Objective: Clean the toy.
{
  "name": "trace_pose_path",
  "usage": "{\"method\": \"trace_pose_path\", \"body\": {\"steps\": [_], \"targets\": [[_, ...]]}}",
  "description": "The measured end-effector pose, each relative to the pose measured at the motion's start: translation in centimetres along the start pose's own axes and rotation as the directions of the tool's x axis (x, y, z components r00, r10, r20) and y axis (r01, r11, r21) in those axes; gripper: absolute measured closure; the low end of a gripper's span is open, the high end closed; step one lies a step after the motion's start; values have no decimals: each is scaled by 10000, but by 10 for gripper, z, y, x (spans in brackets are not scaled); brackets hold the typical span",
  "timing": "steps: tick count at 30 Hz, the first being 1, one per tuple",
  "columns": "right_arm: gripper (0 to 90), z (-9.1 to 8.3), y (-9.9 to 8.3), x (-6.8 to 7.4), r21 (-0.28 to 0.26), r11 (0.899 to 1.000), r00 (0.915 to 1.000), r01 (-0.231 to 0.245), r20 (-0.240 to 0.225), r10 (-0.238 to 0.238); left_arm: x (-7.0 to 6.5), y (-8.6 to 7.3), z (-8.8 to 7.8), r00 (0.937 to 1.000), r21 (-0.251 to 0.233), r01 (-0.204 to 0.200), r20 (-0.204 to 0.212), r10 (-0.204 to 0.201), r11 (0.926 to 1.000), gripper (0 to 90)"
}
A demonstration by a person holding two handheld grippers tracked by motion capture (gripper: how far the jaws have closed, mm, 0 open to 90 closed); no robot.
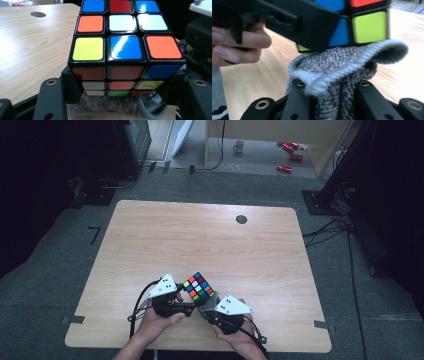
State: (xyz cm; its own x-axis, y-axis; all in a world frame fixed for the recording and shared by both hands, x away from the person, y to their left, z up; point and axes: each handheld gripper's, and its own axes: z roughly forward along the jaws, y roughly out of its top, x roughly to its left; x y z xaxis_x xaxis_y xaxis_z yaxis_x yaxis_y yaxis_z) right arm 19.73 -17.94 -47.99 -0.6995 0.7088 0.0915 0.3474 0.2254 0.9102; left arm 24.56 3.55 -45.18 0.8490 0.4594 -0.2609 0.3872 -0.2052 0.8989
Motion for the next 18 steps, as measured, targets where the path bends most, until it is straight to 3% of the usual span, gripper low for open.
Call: {"method": "trace_pose_path", "body": {"steps": [3, 4, 8, 10, 12, 15, 18], "targets": [[759, -6, 2, -16, -405, 9935, 9934, -1064, 397, 1080, 0, -1, 2, 10000, 33, 23, 29, -24, 10000, 352], [759, -7, 2, -17, -424, 9916, 9913, -1224, 431, 1242, -1, -1, 3, 10000, 65, 37, 48, -37, 10000, 352], [757, 1, -2, -3, -31, 9982, 9982, -593, 92, 593, -1, -1, 4, 10000, 127, -17, -16, 18, 9999, 352], [752, 4, -2, 1, 78, 9996, 9996, -255, 131, 254, 0, -1, 2, 10000, 115, -62, -74, 63, 9999, 352], [747, 1, -1, -5, 20, 9991, 9988, -414, 273, 413, 2, -1, 0, 9997, 111, -80, -245, 83, 9999, 352], [734, -8, 0, -23, -72, 9949, 9877, -1005, 1200, 1006, 8, -3, 0, 9986, 310, 74, -527, -58, 9995, 352], [699, -12, 0, -40, 431, 9929, 9621, -1110, 2549, 965, 10, -5, 3, 9973, 535, 140, -728, -101, 9985, 352]]}}
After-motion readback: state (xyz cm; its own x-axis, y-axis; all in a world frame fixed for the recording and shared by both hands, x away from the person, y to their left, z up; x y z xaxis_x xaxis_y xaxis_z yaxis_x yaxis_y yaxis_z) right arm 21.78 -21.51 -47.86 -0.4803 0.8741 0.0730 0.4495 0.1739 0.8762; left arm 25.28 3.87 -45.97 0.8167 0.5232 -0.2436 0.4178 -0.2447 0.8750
